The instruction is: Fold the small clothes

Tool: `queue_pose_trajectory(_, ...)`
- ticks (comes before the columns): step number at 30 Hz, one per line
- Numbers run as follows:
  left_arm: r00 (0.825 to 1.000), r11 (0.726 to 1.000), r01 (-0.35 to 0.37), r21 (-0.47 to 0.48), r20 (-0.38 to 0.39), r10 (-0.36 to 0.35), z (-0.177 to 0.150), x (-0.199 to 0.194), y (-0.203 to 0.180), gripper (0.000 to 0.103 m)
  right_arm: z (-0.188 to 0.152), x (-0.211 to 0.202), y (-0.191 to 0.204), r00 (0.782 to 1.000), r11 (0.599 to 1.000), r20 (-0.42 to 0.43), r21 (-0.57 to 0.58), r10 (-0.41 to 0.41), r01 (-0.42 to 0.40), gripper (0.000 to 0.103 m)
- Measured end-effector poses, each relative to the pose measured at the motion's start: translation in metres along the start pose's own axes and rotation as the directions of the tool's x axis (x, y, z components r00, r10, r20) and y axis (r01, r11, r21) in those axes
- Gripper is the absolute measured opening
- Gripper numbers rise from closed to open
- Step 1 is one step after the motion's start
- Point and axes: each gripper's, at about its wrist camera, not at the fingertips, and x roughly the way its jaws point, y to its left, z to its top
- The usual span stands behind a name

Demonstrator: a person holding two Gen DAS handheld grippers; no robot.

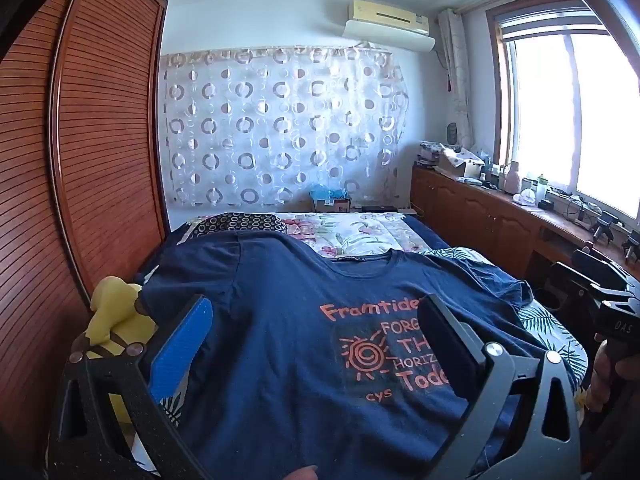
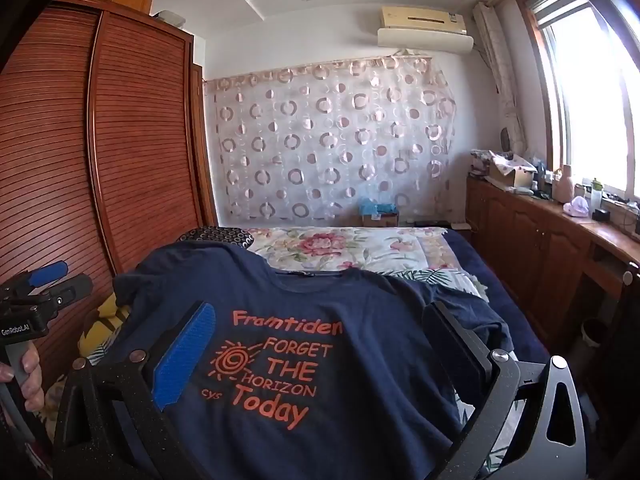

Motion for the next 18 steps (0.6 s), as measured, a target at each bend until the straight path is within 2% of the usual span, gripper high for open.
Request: queue_pose_trajectory(18, 1.000, 1.000, -0.005, 0.006, 0.010, 0.005, -0.0001, 0.0000, 0.0006, 0.103, -0.0011, -0.0011, -0.0020, 1.000, 1.000, 0.014, 0.001, 0.002, -0.002, 0.103)
